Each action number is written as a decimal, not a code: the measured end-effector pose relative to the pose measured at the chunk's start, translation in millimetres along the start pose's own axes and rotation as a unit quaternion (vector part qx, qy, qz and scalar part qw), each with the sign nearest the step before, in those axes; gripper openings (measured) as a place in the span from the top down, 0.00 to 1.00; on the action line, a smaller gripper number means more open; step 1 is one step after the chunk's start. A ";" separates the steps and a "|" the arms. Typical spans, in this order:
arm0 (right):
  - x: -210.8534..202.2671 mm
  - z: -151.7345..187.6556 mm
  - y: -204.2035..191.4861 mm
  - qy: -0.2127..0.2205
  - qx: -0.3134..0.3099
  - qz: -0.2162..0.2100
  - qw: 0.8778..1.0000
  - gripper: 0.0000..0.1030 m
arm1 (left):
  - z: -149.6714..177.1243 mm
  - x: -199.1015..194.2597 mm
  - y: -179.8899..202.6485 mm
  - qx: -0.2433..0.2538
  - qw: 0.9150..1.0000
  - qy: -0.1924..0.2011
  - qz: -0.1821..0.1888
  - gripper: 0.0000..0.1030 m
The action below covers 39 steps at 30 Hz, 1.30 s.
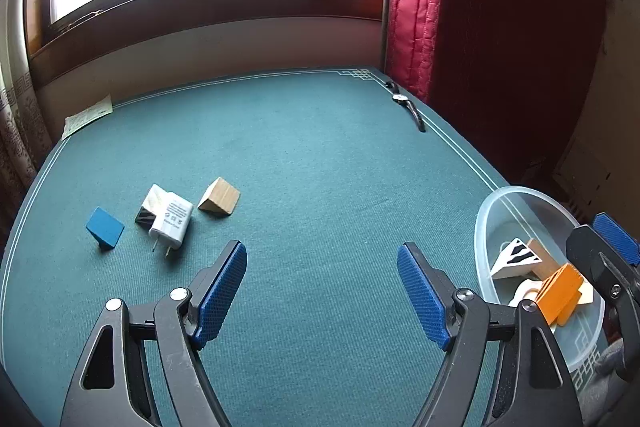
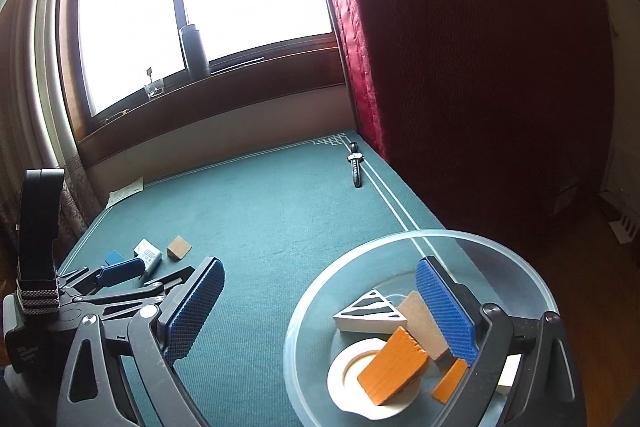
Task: Organize rigid objects
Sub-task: 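Move both open tools back toward the blue wedge and charger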
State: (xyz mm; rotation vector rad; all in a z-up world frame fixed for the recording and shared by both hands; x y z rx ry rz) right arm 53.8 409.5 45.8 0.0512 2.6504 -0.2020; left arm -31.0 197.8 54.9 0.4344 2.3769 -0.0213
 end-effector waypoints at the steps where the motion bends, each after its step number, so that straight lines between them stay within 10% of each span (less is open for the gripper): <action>1: 2.8 -0.4 -3.7 -0.005 0.000 -0.005 1.000 0.04 | 0.1 -0.3 -5.0 -0.005 1.000 0.000 -0.003 0.24; 39: 59.5 35.7 -112.6 -0.112 -0.057 -0.084 0.989 0.04 | 20.6 15.4 -186.3 -0.147 0.982 -0.028 -0.115 0.24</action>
Point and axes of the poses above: each gripper's, at about its wrist camera, not at the fingertips, and x roughly the way its jaws point, y to its right, z to its underside, the point moved 5 cm from there along x, roughly the way its jaws point, and after that the axes turned 3 degrees about -x, right-handed, at the moved point
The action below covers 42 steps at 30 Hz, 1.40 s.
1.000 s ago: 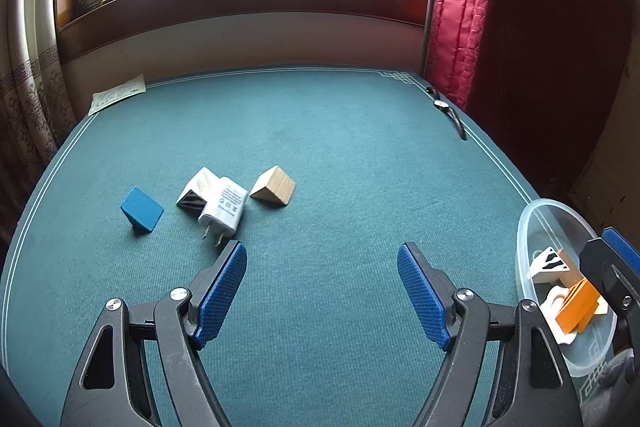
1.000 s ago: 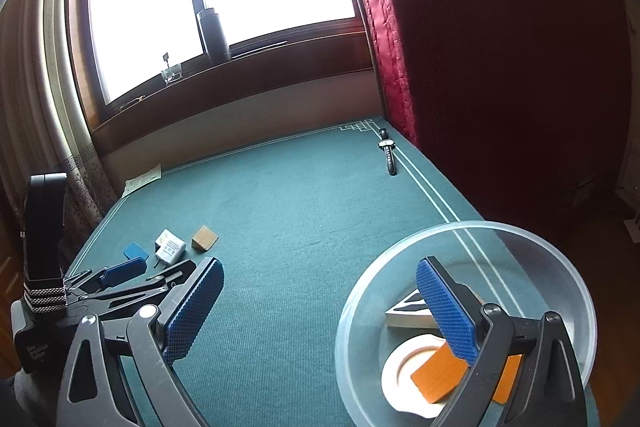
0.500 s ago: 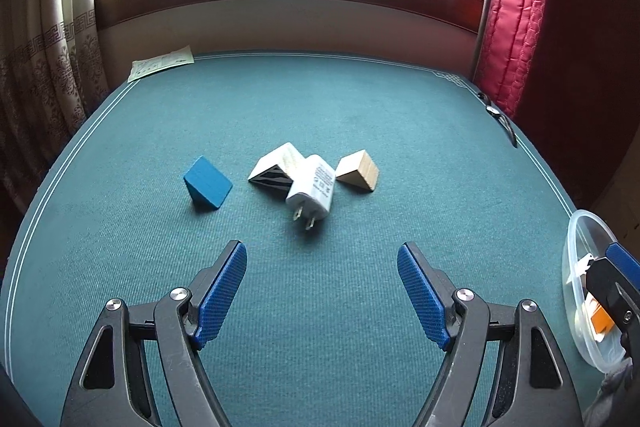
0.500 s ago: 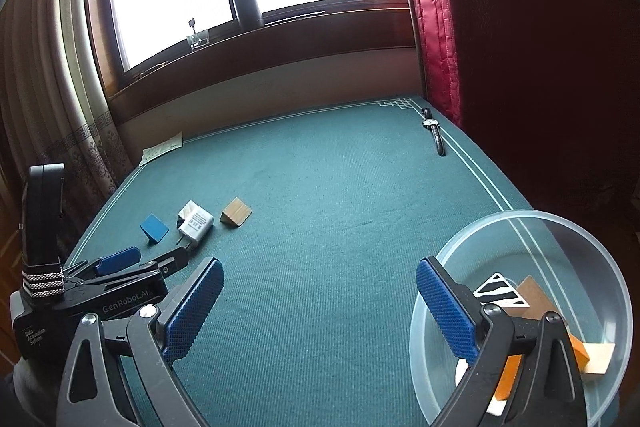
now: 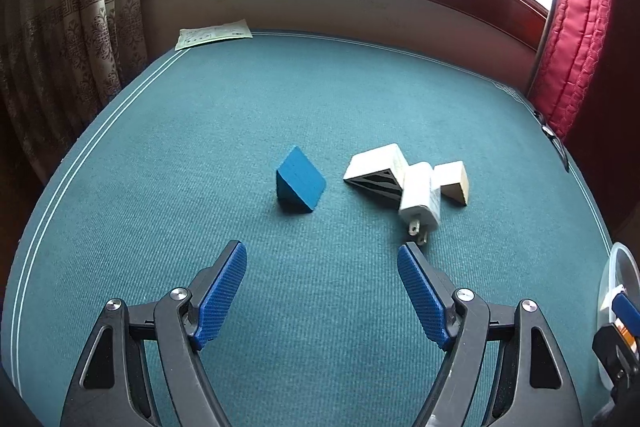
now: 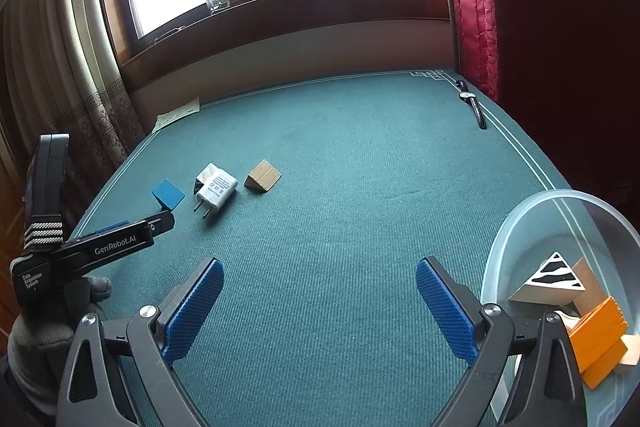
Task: Organize rigid objects
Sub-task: 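Move both open tools back toward the blue wedge and charger, then grasp the blue wedge with the left tool while the right tool grasps the white charger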
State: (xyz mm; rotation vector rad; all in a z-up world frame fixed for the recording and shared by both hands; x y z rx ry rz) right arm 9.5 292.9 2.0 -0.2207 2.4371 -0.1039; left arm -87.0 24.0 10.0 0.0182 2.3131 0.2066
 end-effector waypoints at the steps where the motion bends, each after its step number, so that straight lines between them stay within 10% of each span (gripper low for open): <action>1: 0.4 0.6 -1.0 -0.001 -0.001 -0.001 1.000 0.04 | -2.6 1.2 -3.5 -0.003 1.000 0.001 -0.004 0.24; 24: 12.8 8.8 -12.5 -0.023 -0.004 -0.013 1.000 0.04 | -51.7 64.1 -26.9 -0.056 0.996 -0.022 -0.060 0.24; 42: 18.1 12.2 -14.0 -0.033 0.003 -0.026 0.999 0.04 | -31.6 50.2 -50.8 -0.049 0.995 -0.015 -0.080 0.24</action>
Point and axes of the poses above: each gripper's, at about its wrist camera, not at the fingertips, and x roughly the way its jaws point, y to its right, z to its underside, the point moved 5 cm from there along x, roughly the way its jaws point, and after that the axes turned 3 degrees about -x, right-handed, at the moved point
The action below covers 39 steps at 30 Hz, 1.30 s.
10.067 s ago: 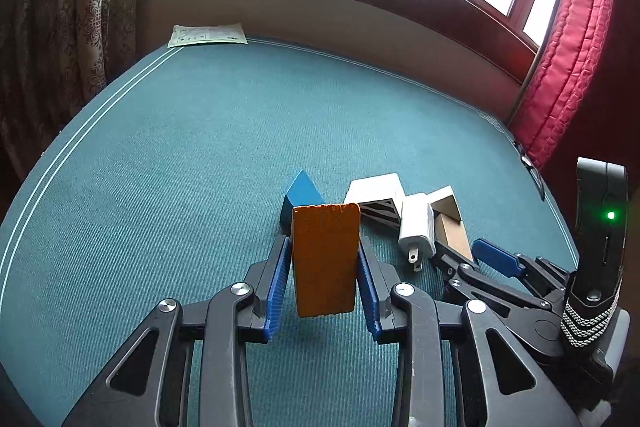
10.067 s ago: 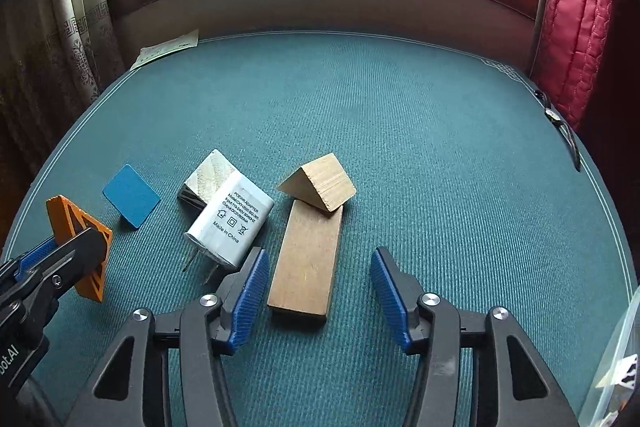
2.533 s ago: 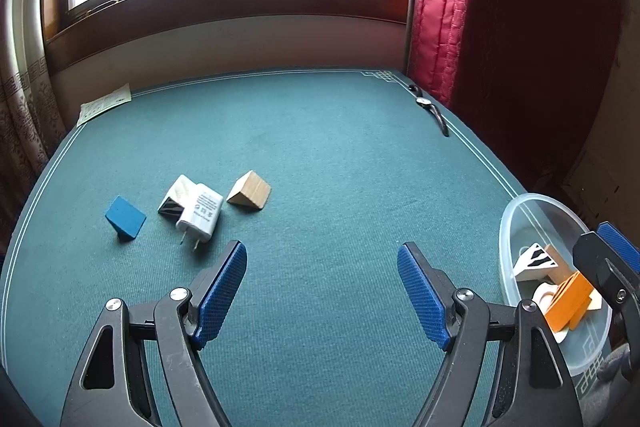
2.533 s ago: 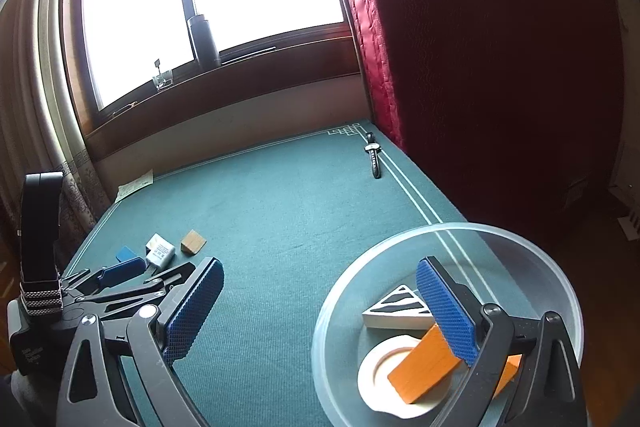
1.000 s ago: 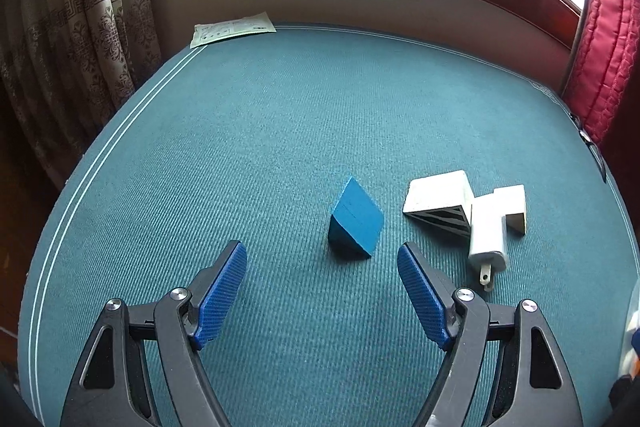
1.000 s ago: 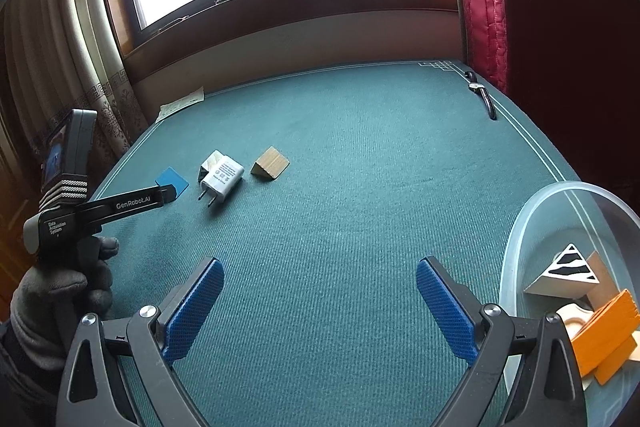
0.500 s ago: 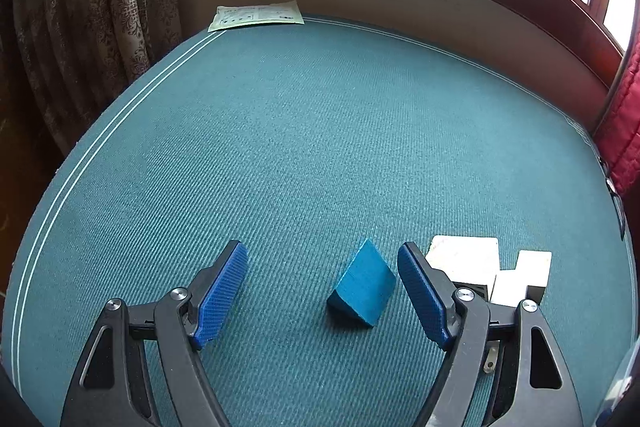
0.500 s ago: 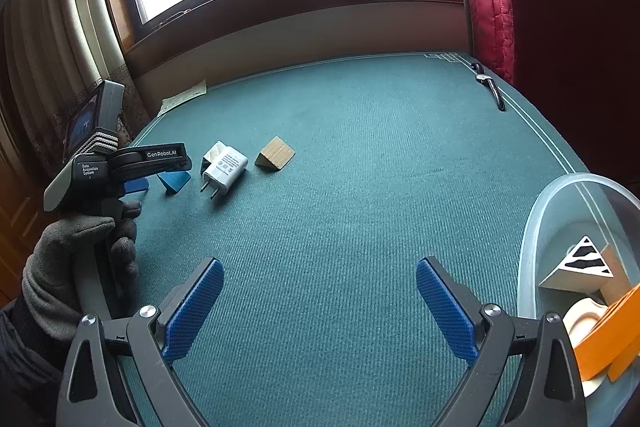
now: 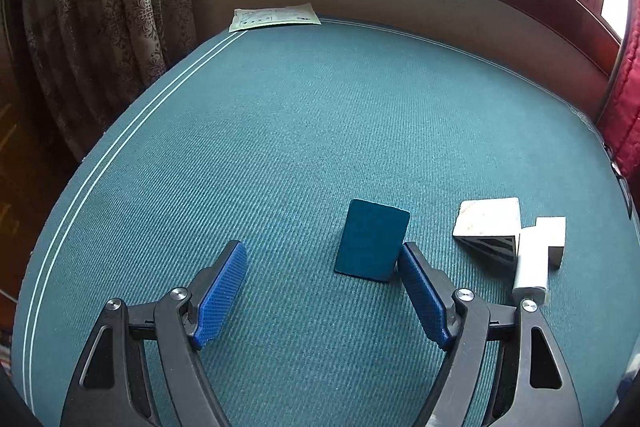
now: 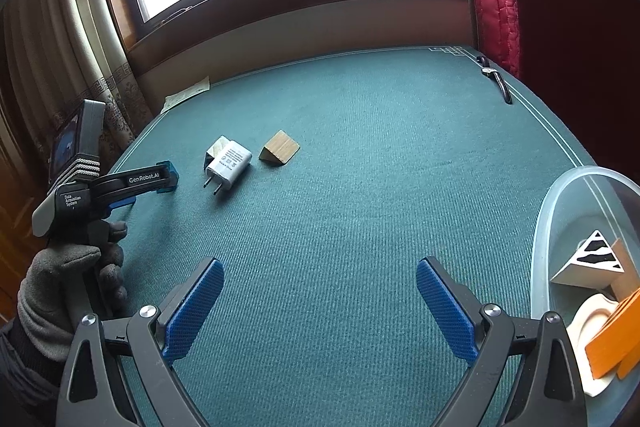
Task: Organize rigid objects
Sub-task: 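Grasp the blue wedge with the left tool while the right tool grasps the white charger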
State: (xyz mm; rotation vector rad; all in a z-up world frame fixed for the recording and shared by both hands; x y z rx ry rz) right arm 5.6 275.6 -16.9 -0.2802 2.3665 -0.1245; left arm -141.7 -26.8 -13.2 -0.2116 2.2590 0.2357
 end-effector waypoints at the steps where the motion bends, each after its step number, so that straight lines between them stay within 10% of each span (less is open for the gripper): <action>1: 0.3 0.2 -1.0 -0.001 -0.001 -0.001 1.000 0.04 | -0.7 -0.2 0.8 0.001 1.000 0.000 0.003 0.24; 5: -0.8 0.6 -4.9 -0.001 -0.009 0.000 1.000 0.04 | -2.4 1.3 9.8 0.022 1.000 0.005 0.018 0.29; 10: 1.3 0.3 -5.5 -0.008 -0.009 0.002 1.000 0.04 | -3.4 -0.5 14.5 0.039 0.999 0.015 0.026 0.70; 25: 45.8 -29.4 -33.2 -0.048 0.001 -0.034 0.998 0.06 | 4.0 -29.4 8.5 0.025 0.997 0.047 0.058 0.70; 39: 108.5 -60.6 -66.5 -0.083 0.000 -0.082 0.993 0.30 | -0.9 -40.1 -12.5 -0.009 0.998 0.052 0.042 0.70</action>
Point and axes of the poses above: each gripper's, at about its wrist camera, not at the fingertips, and x roughly the way its jaws point, y to its right, z to its underside, the point moved 5 cm from there along x, roughly the way its jaws point, and after that the axes turned 3 degrees about -x, right-handed, at the moved point
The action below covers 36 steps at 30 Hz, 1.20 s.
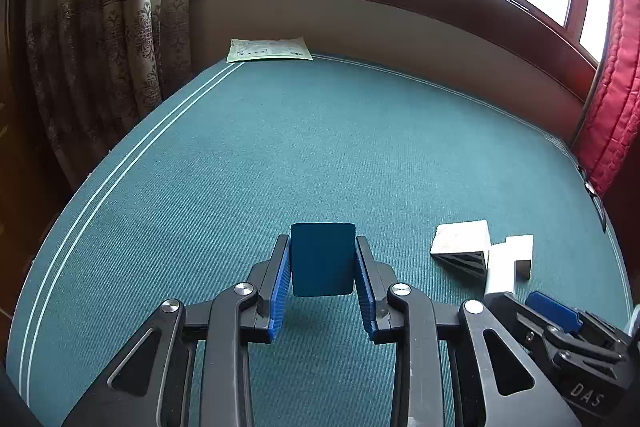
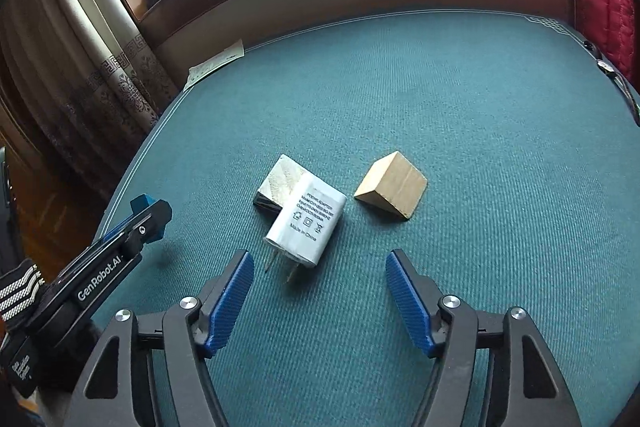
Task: Organize rigid objects
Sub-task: 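Grasp the blue wedge with the left tool while the right tool grasps the white charger, then carry the blue wedge and white charger to the clear bowl with both tools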
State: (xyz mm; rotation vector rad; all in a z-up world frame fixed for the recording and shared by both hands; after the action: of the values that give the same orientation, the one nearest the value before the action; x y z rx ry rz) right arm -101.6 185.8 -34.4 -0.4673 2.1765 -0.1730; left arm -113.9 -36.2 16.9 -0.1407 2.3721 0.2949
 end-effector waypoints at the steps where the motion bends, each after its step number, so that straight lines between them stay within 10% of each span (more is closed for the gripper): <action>1: 2.3 -2.6 -1.3 0.001 -0.002 -0.001 1.000 0.30 | 0.2 -0.1 -0.7 0.000 1.000 -0.001 -0.003 0.70; 11: 17.9 -18.0 -6.9 0.005 -0.014 0.016 1.000 0.54 | 1.0 0.1 -2.1 -0.004 1.000 -0.003 -0.004 0.70; 36: -26.7 16.5 2.0 0.021 0.005 0.017 1.000 0.67 | 6.2 -3.8 12.3 0.003 1.000 0.000 0.017 0.70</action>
State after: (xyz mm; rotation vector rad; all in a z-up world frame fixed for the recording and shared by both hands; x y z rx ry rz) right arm -74.6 198.7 -25.1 -0.4246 2.2219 -0.1777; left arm -109.3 -22.6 17.2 -0.0967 2.3778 0.3044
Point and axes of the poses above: each gripper's, at about its wrist camera, not at the fingertips, and x roughly the way its jaws point, y to its right, z to its underside, the point moved 5 cm from there along x, roughly the way its jaws point, and after that the axes turned 3 degrees about -x, right-handed, at the moved point
